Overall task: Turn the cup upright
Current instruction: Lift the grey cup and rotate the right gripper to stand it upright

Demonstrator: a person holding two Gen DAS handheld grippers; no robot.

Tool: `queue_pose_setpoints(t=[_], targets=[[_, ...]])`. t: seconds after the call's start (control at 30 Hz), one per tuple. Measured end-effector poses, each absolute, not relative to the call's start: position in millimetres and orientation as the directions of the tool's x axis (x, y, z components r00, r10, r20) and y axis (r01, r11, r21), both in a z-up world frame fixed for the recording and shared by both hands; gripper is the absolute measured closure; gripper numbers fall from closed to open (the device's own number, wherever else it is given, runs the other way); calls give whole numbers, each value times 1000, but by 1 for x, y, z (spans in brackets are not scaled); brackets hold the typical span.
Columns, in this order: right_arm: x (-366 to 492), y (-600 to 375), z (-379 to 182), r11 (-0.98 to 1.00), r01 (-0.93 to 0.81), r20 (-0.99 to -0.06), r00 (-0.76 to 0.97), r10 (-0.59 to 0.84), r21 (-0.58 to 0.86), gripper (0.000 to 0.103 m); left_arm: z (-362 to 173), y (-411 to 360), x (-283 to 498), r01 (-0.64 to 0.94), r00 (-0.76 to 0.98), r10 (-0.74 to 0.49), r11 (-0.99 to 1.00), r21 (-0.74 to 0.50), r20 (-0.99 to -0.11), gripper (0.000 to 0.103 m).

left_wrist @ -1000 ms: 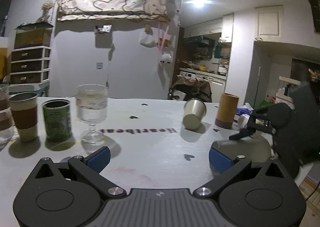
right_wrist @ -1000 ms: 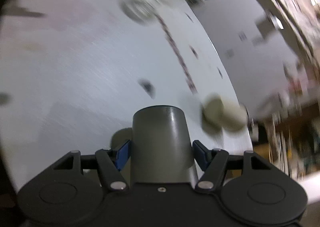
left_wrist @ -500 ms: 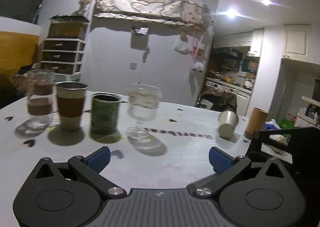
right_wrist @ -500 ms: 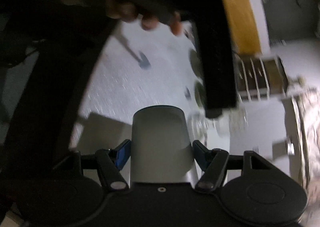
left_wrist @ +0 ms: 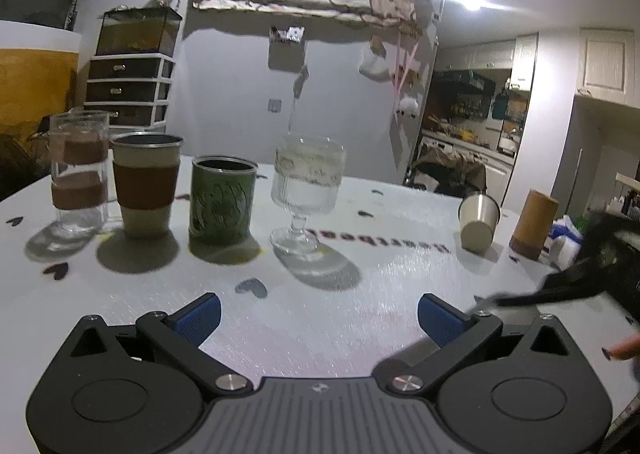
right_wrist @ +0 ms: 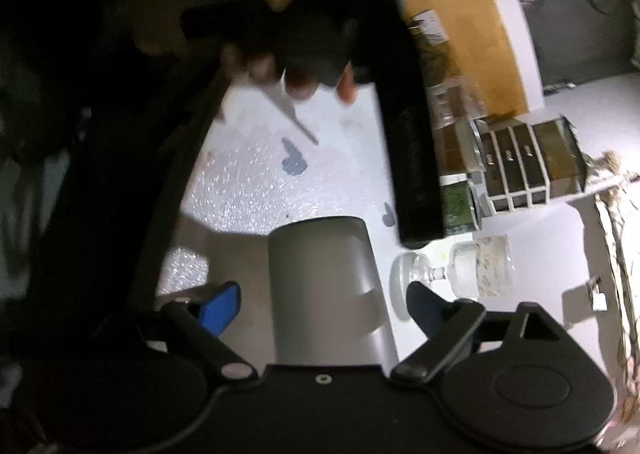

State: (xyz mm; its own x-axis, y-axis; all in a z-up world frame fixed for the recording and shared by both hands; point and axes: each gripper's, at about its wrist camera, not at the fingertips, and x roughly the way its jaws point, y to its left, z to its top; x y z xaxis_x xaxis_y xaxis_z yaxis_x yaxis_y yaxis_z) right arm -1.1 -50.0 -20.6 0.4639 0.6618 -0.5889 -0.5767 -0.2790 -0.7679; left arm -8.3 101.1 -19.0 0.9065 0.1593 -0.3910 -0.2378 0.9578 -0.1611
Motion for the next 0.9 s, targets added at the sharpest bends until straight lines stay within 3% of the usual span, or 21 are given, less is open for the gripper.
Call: queue_pose_setpoints(t=[0.2, 0.37, 0.6, 0.9], targets=[[-9, -80, -15, -4, -635, -451, 545, 706, -773, 12, -21, 100, -7, -240, 901, 158, 957, -162, -404, 0], [20, -108, -17, 356, -652, -343, 696, 631, -670, 11, -22, 99, -8, -234, 897, 148, 959, -162, -417, 0], [75, -116, -19, 684, -613, -369, 788, 493, -396, 12, -22, 95, -18, -157, 893, 46, 964, -213, -448, 0], [95, -112, -23, 781, -624, -477, 689, 545, -9, 17, -29, 86, -27, -98, 880, -33, 964, -248, -473, 0]])
